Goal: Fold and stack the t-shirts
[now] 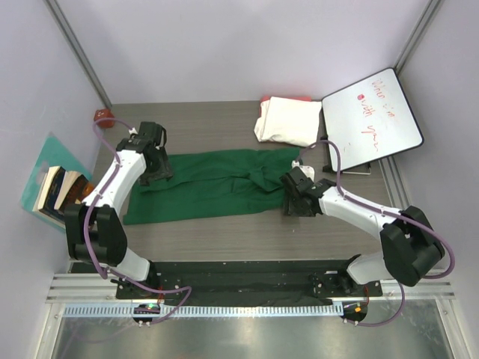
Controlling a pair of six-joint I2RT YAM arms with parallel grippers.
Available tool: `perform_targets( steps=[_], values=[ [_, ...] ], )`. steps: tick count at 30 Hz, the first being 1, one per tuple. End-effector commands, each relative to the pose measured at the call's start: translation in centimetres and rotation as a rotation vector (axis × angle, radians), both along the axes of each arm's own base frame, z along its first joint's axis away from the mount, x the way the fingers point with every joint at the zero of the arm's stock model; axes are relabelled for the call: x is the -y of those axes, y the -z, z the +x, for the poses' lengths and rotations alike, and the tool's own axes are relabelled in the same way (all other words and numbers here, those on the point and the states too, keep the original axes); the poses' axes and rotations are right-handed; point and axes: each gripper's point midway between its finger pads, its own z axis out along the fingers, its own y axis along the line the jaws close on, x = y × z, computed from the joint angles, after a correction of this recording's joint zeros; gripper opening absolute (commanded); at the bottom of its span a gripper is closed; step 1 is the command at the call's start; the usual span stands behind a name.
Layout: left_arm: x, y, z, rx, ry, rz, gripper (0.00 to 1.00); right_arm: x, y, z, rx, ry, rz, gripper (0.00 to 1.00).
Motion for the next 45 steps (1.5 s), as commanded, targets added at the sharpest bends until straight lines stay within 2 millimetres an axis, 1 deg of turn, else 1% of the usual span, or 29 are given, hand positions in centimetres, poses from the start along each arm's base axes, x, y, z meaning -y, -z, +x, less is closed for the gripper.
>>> perform_targets(
  steps=[1, 3, 6, 8, 13, 17, 19, 20, 23, 24, 26, 27, 28, 29, 31, 32, 34, 35, 36, 37, 39, 40, 41, 42, 43, 44, 45],
  values=[
    [0.2, 0.2, 0.4, 0.015, 0.016, 0.009, 0.6, -0.2, -0.5, 2.2, 0.092, -0.004, -0.029, 0.59],
    [0.4, 0.3, 0.4, 0.013, 0.023, 0.007, 0.59, 0.0, -0.2, 2.3, 0.106, -0.004, -0.035, 0.59],
    [0.6, 0.4, 0.5, 0.011, 0.028, 0.006, 0.59, 0.0, 0.5, 2.4, 0.121, -0.01, -0.032, 0.64],
    [0.8, 0.6, 0.5, 0.005, 0.034, 0.007, 0.59, -0.1, 0.9, 2.6, 0.132, -0.017, -0.028, 0.64],
    [1.2, 0.9, 0.5, -0.006, 0.047, 0.011, 0.59, -0.5, 1.3, 3.5, 0.157, -0.041, -0.034, 0.64],
    [1.5, 1.0, 0.6, -0.008, 0.052, 0.017, 0.59, -1.0, 0.5, 4.6, 0.201, -0.071, -0.037, 0.63],
    [1.5, 1.0, 0.6, -0.01, 0.057, 0.018, 0.59, -0.9, -0.1, 5.0, 0.22, -0.084, -0.059, 0.63],
    [1.6, 1.1, 0.6, -0.013, 0.058, 0.018, 0.59, -0.9, -0.8, 5.2, 0.238, -0.086, -0.057, 0.63],
    [1.6, 1.4, 0.6, -0.019, 0.059, 0.02, 0.58, -0.9, -1.3, 5.8, 0.259, -0.09, -0.068, 0.63],
    [1.7, 1.5, 0.6, -0.024, 0.061, 0.018, 0.58, -0.9, -0.9, 5.8, 0.249, -0.095, -0.077, 0.63],
    [2.0, 1.6, 0.7, -0.026, 0.069, 0.017, 0.58, -1.3, -0.8, 6.2, 0.249, -0.105, -0.077, 0.59],
    [2.1, 1.6, 0.8, -0.025, 0.069, 0.017, 0.58, -1.5, -0.2, 6.2, 0.232, -0.117, -0.082, 0.58],
    [2.1, 1.6, 0.8, -0.025, 0.071, 0.019, 0.58, -1.7, -0.1, 6.3, 0.229, -0.121, -0.08, 0.57],
    [2.2, 1.5, 0.8, -0.024, 0.073, 0.018, 0.58, -2.0, -0.1, 6.6, 0.23, -0.126, -0.074, 0.51],
    [2.1, 1.5, 0.8, -0.025, 0.076, 0.024, 0.58, -2.4, 0.4, 6.7, 0.215, -0.145, -0.071, 0.46],
    [2.1, 1.5, 0.9, -0.022, 0.074, 0.023, 0.58, -2.7, 0.4, 7.0, 0.219, -0.152, -0.064, 0.38],
    [2.1, 1.5, 0.8, -0.024, 0.076, 0.023, 0.58, -2.9, 0.7, 7.1, 0.207, -0.168, -0.071, 0.28],
    [2.1, 1.5, 0.8, -0.024, 0.076, 0.023, 0.58, -3.2, 0.5, 7.3, 0.21, -0.171, -0.068, 0.11],
    [2.1, 1.5, 0.7, -0.024, 0.077, 0.023, 0.58, -3.2, 0.4, 7.3, 0.208, -0.172, -0.07, 0.01],
    [2.1, 1.5, 0.7, -0.024, 0.077, 0.023, 0.58, -3.5, -0.5, 7.7, 0.222, -0.171, -0.058, 0.01],
    [2.1, 1.5, 0.6, -0.024, 0.077, 0.023, 0.58, -3.3, -1.4, 7.5, 0.217, -0.171, -0.066, 0.01],
    [2.1, 1.5, 0.5, -0.025, 0.079, 0.024, 0.58, -3.8, -3.2, 8.0, 0.248, -0.166, -0.046, 0.01],
    [2.0, 1.5, 0.5, -0.026, 0.079, 0.024, 0.58, -3.7, -3.7, 7.5, 0.227, -0.172, -0.05, 0.01],
    [2.1, 1.4, 0.6, -0.022, 0.079, 0.023, 0.58, -3.8, -4.5, 7.5, 0.231, -0.174, -0.042, 0.01],
    [2.1, 1.4, 0.5, -0.023, 0.078, 0.021, 0.58, -4.4, -6.4, 8.2, 0.26, -0.174, -0.014, 0.01],
    [2.3, 1.4, 0.6, -0.02, 0.083, 0.012, 0.58, -4.6, -7.3, 7.7, 0.249, -0.189, -0.001, 0.01],
    [2.4, 1.3, 0.7, -0.019, 0.082, 0.007, 0.58, -4.8, -8.2, 7.7, 0.253, -0.195, 0.007, 0.01]
  ],
)
